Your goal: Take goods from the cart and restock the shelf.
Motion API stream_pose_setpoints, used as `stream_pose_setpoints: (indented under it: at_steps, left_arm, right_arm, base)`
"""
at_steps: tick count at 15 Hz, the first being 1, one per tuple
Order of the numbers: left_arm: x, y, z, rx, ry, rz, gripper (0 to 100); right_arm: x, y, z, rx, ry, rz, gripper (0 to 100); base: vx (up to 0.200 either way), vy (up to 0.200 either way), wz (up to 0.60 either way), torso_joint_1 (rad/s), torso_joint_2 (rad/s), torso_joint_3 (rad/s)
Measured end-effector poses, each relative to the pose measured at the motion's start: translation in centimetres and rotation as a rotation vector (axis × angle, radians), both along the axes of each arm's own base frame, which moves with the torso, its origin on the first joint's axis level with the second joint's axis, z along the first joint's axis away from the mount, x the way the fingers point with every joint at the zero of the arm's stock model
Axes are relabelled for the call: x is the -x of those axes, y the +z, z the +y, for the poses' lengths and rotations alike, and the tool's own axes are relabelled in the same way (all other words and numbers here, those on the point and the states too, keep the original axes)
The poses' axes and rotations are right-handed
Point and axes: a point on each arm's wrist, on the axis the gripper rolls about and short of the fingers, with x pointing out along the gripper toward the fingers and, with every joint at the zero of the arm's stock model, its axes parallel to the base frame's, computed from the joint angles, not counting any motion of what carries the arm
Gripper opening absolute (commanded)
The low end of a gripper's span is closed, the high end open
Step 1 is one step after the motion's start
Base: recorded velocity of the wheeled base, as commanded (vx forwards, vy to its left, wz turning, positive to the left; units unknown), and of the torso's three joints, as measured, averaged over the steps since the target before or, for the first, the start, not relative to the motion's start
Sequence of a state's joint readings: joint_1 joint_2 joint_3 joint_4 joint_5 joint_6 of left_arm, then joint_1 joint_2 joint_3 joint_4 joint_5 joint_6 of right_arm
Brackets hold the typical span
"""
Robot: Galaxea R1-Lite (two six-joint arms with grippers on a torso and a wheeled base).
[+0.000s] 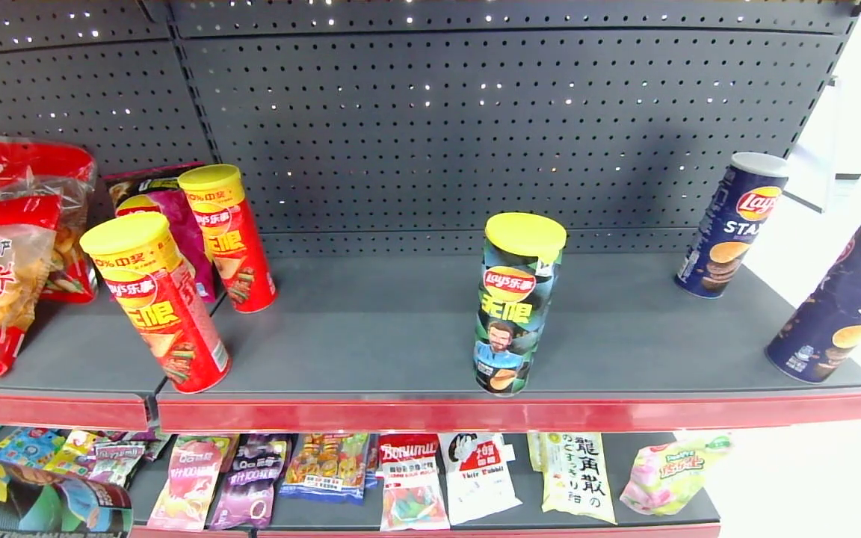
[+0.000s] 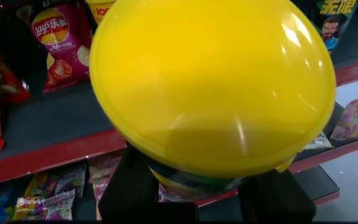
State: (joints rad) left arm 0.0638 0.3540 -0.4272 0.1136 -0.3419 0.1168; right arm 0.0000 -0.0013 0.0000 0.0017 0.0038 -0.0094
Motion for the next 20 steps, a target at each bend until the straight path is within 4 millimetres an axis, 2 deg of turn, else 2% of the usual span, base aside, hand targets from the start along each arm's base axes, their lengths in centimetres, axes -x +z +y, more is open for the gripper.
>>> stream_pose_setpoints:
  at_steps: [5,10,12,16,20]
  left_arm:
    - [0.0,0.1,0.0,0.0,0.0,0.0,0]
    - [-0.4,0.4,0.0,0.001,-0.002,0.012,0]
    - [-1.4,1.0,0.1,0.001,-0.001,0.039,0]
    - [-5.0,2.5,0.2,-0.002,-0.048,0.062,0]
    - [-11.1,4.5,0.1,-0.013,-0.099,0.035,0]
  right_arm:
    - [0.0,0.0,0.0,0.0,0.0,0.0,100]
    - [0.0,0.0,0.0,0.0,0.0,-0.002,100]
    - [0.0,0.0,0.0,0.0,0.0,-0.001,100]
    - [0.0,0.0,0.0,0.0,0.0,-0.002,100]
    - [0.0,0.0,0.0,0.0,0.0,-0.001,100]
  base:
    - [0.0,0.0,-0.6,0.004,0.0,0.001]
    - [0.0,0.0,0.0,0.0,0.0,0.0]
    - [0.0,0.0,0.0,0.0,0.0,0.0]
    - [0.0,0.0,0.0,0.0,0.0,0.0]
    - [0.0,0.0,0.0,0.0,0.0,0.0]
